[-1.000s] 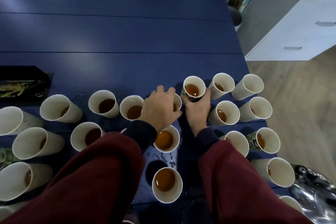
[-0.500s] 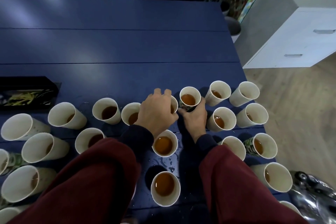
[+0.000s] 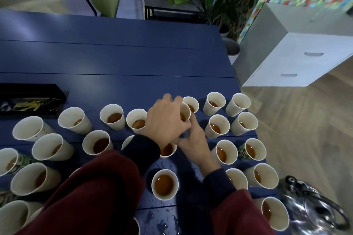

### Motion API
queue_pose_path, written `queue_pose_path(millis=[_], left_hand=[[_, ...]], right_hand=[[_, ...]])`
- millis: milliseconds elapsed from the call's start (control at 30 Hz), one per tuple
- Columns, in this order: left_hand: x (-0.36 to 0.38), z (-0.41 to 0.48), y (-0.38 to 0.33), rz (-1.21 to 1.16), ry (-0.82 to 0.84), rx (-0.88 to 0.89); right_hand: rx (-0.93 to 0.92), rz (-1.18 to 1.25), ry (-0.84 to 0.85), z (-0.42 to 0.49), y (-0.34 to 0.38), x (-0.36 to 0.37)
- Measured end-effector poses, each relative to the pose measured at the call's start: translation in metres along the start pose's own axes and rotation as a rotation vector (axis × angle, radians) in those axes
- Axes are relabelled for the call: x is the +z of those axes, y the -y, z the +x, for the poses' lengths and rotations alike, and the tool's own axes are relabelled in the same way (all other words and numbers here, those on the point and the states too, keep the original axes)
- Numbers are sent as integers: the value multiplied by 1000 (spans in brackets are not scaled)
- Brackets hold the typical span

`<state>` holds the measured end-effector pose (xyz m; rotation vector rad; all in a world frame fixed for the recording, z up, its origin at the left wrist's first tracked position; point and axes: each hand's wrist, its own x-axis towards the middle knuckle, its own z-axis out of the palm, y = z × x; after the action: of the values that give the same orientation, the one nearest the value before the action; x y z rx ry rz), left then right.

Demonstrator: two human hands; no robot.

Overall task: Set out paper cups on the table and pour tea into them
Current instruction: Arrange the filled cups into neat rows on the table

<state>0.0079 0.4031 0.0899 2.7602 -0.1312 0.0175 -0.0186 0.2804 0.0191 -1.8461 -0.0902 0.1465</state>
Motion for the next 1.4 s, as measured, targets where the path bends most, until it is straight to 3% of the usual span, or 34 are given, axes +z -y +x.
queue_pose_path(millis=[233,400,533,833,1400], left_hand=[[-2,-21,-1,-132,-14,50],[12,-30,18,-289,-25,-115],[32,-39,38,-185,97,-173],[57,-46,46,29,249,10],[46,-44,40,59,193,26]], right_hand=[[-87,-24,-168,-14,0,-5],[13,-42,-248,-16,-16,-2],[67,-105,-274,-12,-39,1],[183,-207,-358,-3,-74,2],[317,-266,-279,4,-75,2]])
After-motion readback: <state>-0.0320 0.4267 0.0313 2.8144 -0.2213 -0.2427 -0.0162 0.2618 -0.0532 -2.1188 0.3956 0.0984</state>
